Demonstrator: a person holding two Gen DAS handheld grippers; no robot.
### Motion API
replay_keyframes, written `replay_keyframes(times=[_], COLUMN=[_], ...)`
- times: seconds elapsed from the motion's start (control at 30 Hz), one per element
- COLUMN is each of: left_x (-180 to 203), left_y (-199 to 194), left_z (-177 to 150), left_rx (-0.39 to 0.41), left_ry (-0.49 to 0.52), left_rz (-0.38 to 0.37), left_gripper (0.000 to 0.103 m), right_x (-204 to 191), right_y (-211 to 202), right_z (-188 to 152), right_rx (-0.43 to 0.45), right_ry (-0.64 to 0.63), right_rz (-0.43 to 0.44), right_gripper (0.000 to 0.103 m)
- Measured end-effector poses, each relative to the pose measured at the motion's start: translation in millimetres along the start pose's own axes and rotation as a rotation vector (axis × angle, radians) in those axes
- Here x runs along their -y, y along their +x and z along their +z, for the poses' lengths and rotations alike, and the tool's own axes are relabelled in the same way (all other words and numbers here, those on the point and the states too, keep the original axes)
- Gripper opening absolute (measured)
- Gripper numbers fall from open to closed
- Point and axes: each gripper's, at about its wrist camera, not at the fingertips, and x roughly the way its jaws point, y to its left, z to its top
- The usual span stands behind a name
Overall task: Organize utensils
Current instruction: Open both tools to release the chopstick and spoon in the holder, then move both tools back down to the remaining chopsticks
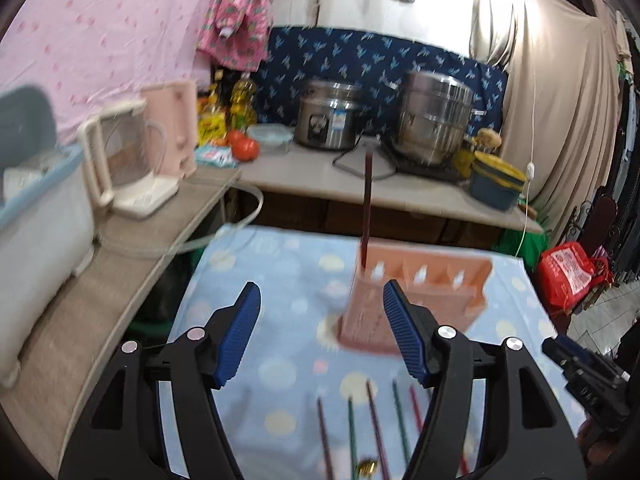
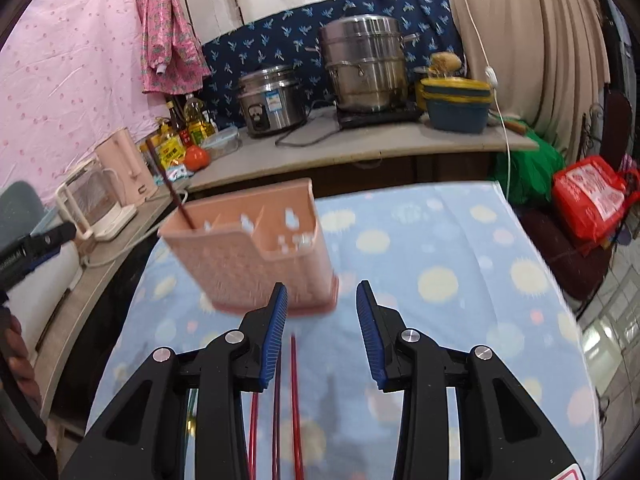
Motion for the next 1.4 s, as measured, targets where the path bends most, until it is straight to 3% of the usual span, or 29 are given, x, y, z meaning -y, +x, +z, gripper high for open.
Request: replay_keyframes(times=[0.33, 0.53, 0.83, 1.2, 1.4], left_x=[-20.2, -14.4, 3.9, 7.4, 5.3], left_y=[-15.3, -23.4, -28.1, -24.1, -21.5], left_z=[-139.2, -183.0, -214.4, -221.6, -222.5], left_rx=[-0.258, -0.319, -0.36, -0.37, -0.367], left_ry=[-0.056, -0.04, 0.026, 0.039, 0.054], left_rz=[-0.002, -0.014, -0.018, -0.003, 0.023], left_gripper=[0.061, 0.061, 0.059, 0.053, 0.042], right_x=[17.6, 19.0, 13.3, 6.8, 2.6], right_y=[-36.9, -46.8, -57.2, -56.5, -50.7], right_z=[-104.8, -144.1, -165.8, -169.7, -173.5], right_rx=[-0.152, -0.188, -0.202, -0.21, -0.228], right_ry=[0.042, 0.04, 0.043, 0.034, 0.02], right_rz=[-0.046, -0.075, -0.064, -0.048, -0.042], right_gripper=[0.035, 0.035, 0.035, 0.035, 0.035])
